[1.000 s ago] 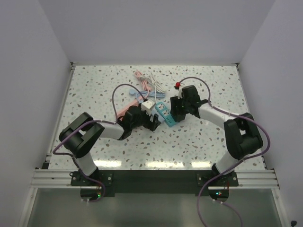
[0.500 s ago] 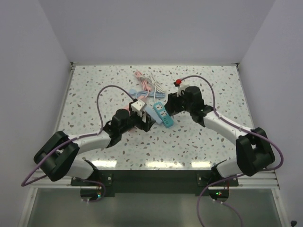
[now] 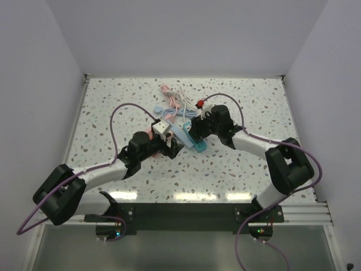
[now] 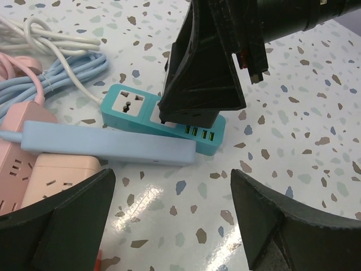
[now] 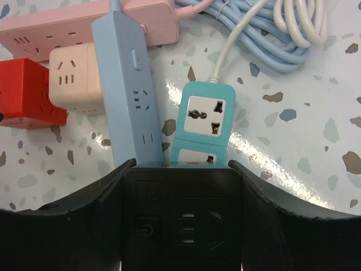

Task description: Insert the plug

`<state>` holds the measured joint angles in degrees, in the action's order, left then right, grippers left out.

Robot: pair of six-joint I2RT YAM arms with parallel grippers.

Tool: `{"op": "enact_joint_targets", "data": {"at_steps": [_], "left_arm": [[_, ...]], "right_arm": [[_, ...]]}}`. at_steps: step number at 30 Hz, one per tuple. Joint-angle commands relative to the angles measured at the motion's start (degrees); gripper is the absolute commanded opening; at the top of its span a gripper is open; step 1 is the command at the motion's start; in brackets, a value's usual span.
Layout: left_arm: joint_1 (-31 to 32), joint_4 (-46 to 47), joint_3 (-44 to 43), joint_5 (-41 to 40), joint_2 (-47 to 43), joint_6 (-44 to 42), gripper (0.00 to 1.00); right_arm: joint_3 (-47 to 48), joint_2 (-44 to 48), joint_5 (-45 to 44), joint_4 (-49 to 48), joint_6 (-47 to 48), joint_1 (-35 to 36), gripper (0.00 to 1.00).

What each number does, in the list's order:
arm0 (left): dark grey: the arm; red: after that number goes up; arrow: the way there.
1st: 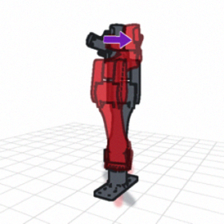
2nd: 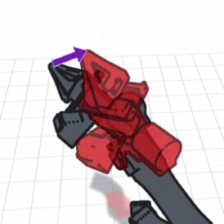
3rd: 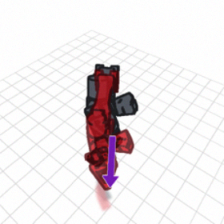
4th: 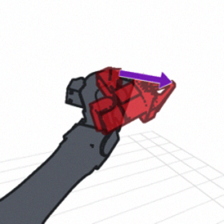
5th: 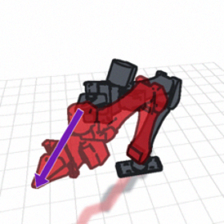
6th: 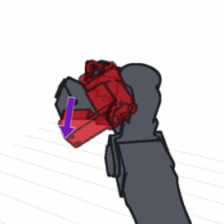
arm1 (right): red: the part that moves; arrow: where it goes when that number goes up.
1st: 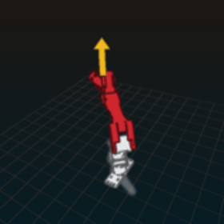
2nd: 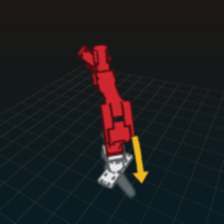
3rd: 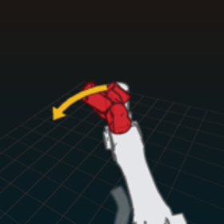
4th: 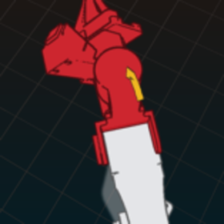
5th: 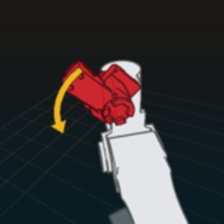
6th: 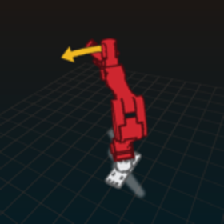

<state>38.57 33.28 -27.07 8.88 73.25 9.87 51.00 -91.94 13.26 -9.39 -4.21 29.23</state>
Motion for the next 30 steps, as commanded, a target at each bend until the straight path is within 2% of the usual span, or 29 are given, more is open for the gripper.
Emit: {"op": "enact_joint_targets", "data": {"at_steps": [1,12,30], "left_arm": [[-0.60,0.12,0.53,0.87,-1.18,-0.99,0.89],[-0.95,-0.14,0.61,0.69,-1.27,-1.43,0.89],[-1.13,-0.05,0.79,0.70,-1.36,-1.43,0.89]], "right_arm": [[3.57,-0.87,1.25,-5.38,2.53,0.56,0.00],[6.56,-5.44,-2.01,-3.97,5.79,1.70,0.00],[7.27,-5.88,-6.75,-1.07,5.62,1.97,0.00]]}}
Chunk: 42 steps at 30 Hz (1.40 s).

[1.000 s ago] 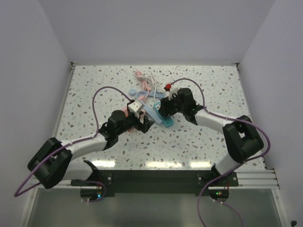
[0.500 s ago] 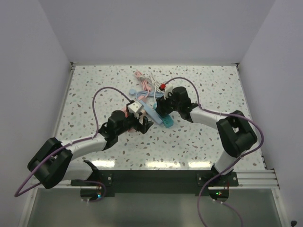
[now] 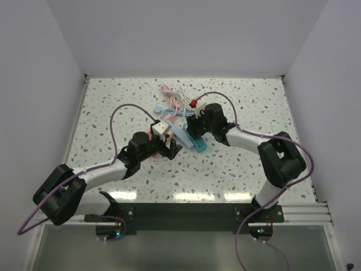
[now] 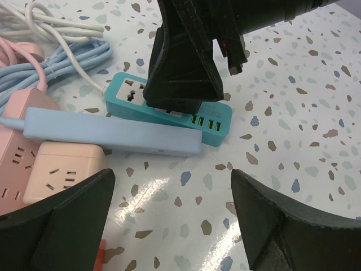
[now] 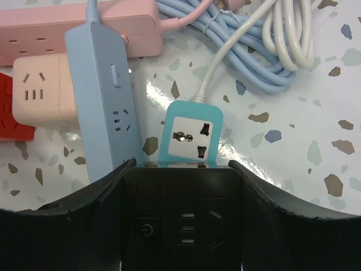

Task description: Insert the plug

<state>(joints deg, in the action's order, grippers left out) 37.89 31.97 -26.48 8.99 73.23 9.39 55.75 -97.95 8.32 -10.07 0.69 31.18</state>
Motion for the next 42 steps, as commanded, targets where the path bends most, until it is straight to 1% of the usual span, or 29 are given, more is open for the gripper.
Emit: {"op": "enact_joint_targets", "data": {"at_steps": [1,7,16,23,30,36,42], "left_arm": [[-0.45,1.17,0.20,0.59,-1.25,-0.95,0.89],[-0.54,1.26,0.11,0.50,-1.25,-1.04,0.89],[-0.54,1.26,0.20,0.41,-1.51,-1.13,0.89],[-0.53,1.34,0.20,0.59,-1.60,-1.21,0.89],[-0.54,1.43,0.55,0.41,-1.86,-1.21,0.89],[-0.54,1.43,0.81,0.32,-2.30,-1.21,0.89],[-0.54,1.43,0.90,0.32,-2.48,-1.13,0.89]], "right_arm": [[2.87,-0.22,-2.86,-0.05,0.37,0.28,0.00],[2.70,-0.22,-4.10,0.75,0.37,0.20,0.00],[2.61,-1.72,-2.87,0.49,-0.25,0.20,0.00],[2.61,-2.77,-3.83,2.85,-2.01,0.29,0.00],[-0.55,-2.07,-5.42,2.68,-2.27,0.64,0.00],[-4.06,-1.45,-4.89,0.22,-3.24,1.16,0.00],[-6.70,-1.28,-6.56,-1.10,-3.67,2.57,0.00]]}}
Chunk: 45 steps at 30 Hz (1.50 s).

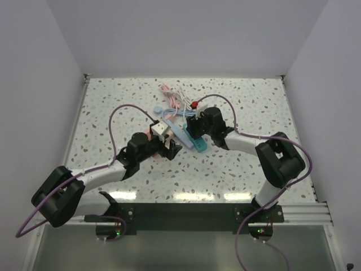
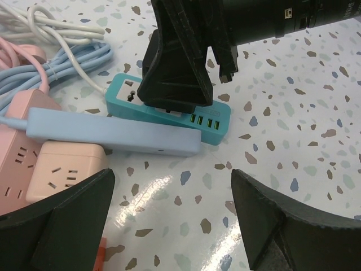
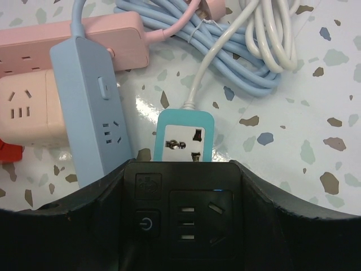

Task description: Insert the plug

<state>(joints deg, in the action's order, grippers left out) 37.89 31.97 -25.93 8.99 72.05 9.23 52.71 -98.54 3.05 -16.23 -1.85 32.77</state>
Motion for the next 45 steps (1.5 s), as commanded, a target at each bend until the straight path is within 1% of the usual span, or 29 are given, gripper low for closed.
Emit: {"op": "enact_joint_targets", "data": {"at_steps": [1,8,16,22,31,37,45], "left_arm": [[-0.54,1.43,0.44,0.32,-1.47,-0.97,0.89],[-0.62,1.43,0.62,0.32,-1.91,-0.97,0.90],[-0.62,1.34,0.97,0.50,-2.35,-0.88,0.90],[-0.62,1.34,1.15,0.15,-3.15,-1.06,0.90],[-0.80,0.91,1.59,-0.29,-3.85,-1.15,0.90],[-0.97,0.99,1.76,-0.12,-4.55,-1.06,0.90],[-1.06,0.64,2.29,-0.29,-5.52,-1.06,0.90]], "right_arm": [[-4.01,-0.60,-1.55,4.98,-1.14,1.06,0.00],[-8.58,2.38,-2.87,3.84,-2.37,2.11,0.00],[-9.64,3.36,-5.95,3.92,-3.95,3.17,0.00],[-12.36,4.15,-11.04,2.17,-5.36,6.86,0.00],[-15.53,1.16,-16.40,-0.56,-8.08,9.68,0.00],[-17.02,-1.65,-17.20,-2.49,-9.84,10.91,0.00],[-18.43,-2.36,-17.11,-4.16,-11.95,11.35,0.00]]}}
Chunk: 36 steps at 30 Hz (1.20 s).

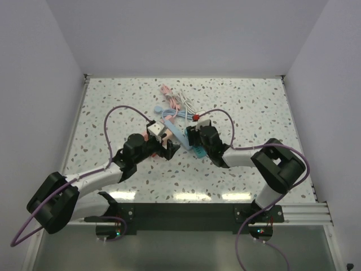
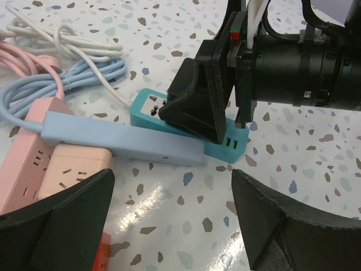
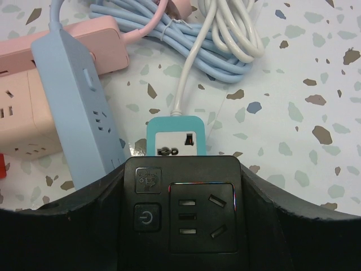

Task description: Insert the plug

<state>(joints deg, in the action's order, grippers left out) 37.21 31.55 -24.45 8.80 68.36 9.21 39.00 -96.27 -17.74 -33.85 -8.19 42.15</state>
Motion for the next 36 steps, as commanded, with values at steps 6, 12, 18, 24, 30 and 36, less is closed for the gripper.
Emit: {"op": "enact_joint_targets", "data": {"at_steps": [6,12,18,24,30,36], "left_arm": [[-0.39,1.23,1.07,-0.10,-2.35,-1.04,0.90],[-0.38,1.50,1.24,0.17,-2.35,-1.04,0.90],[-0.39,1.58,1.42,0.43,-2.61,-0.95,0.90],[-0.39,1.67,1.60,0.52,-2.88,-0.86,0.90],[-0.47,1.76,1.77,0.52,-3.49,-0.78,0.90],[-0.39,1.85,2.03,0.61,-4.11,-0.69,0.90]], "right_arm": [[-7.09,-5.86,1.83,11.79,-8.25,3.99,0.00],[-8.86,-7.00,-0.28,10.91,-10.36,6.62,0.00],[-9.03,-9.98,-2.74,10.91,-11.85,8.65,0.00],[-9.21,-13.59,-5.99,11.08,-14.31,11.81,0.00],[-8.95,-16.84,-7.57,12.57,-16.33,14.62,0.00],[-8.42,-15.88,-10.47,17.66,-18.62,18.23,0.00]]}}
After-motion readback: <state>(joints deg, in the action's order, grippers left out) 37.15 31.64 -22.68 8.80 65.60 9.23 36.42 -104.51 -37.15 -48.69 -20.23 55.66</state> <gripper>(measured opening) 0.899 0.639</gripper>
